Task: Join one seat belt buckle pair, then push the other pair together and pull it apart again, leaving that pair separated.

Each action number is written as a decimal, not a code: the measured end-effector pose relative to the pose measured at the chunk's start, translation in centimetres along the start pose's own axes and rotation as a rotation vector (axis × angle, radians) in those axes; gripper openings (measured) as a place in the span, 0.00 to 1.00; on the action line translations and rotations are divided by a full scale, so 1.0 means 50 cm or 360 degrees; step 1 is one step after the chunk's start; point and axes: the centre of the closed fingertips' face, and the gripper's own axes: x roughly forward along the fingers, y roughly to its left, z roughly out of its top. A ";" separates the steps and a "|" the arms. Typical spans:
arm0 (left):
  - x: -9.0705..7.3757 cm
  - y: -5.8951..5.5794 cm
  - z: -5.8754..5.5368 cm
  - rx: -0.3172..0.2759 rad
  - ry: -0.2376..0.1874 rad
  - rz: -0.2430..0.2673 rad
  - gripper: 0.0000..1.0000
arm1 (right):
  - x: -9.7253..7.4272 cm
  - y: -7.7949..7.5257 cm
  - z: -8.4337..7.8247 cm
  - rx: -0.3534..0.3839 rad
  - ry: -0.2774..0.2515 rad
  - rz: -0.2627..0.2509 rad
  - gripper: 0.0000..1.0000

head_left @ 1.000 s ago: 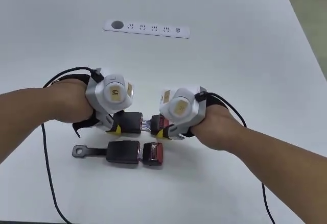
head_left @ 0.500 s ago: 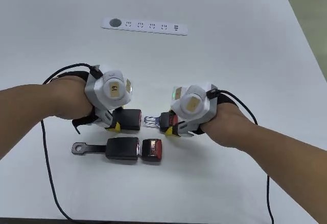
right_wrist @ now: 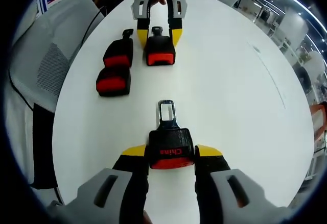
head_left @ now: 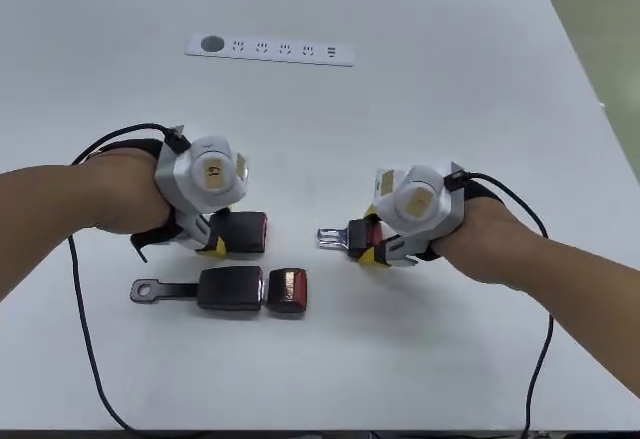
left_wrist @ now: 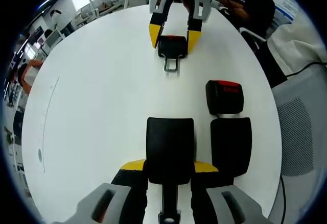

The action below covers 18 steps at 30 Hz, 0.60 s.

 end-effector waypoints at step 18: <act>-0.003 -0.006 0.008 0.0002 0.0028 0.0008 0.33 | -0.046 0.000 -0.091 0.0090 0.0075 0.0062 0.34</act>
